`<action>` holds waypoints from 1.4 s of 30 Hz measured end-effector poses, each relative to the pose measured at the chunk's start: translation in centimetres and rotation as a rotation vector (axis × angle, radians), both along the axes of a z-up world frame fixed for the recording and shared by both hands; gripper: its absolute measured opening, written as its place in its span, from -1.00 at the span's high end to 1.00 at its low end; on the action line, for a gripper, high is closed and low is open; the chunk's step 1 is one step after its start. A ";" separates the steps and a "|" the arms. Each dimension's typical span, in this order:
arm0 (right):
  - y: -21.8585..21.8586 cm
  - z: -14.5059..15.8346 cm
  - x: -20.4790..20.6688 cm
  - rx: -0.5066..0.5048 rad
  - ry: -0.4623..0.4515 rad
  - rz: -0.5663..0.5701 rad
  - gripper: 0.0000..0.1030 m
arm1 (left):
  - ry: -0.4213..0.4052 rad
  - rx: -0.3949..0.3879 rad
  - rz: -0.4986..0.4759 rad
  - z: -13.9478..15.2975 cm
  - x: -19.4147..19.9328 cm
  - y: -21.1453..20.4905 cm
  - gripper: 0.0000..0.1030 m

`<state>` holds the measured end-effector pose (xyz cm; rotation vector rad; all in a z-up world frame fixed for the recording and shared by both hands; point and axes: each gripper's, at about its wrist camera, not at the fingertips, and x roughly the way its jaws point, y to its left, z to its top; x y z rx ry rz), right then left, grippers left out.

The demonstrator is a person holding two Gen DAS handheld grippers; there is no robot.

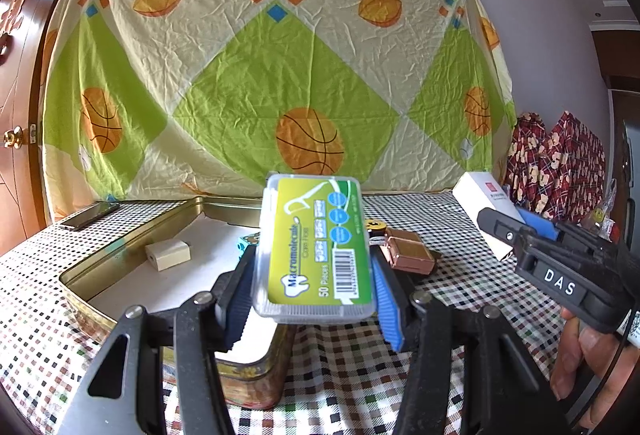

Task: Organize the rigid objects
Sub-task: 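Lower the held toothpick box and card box over the tin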

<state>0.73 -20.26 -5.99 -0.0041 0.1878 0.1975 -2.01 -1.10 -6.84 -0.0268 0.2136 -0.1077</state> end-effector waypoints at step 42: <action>5.8 -0.1 -0.3 -0.049 0.003 0.119 0.14 | 0.014 -0.055 0.088 0.5 0.0 4.8 -0.03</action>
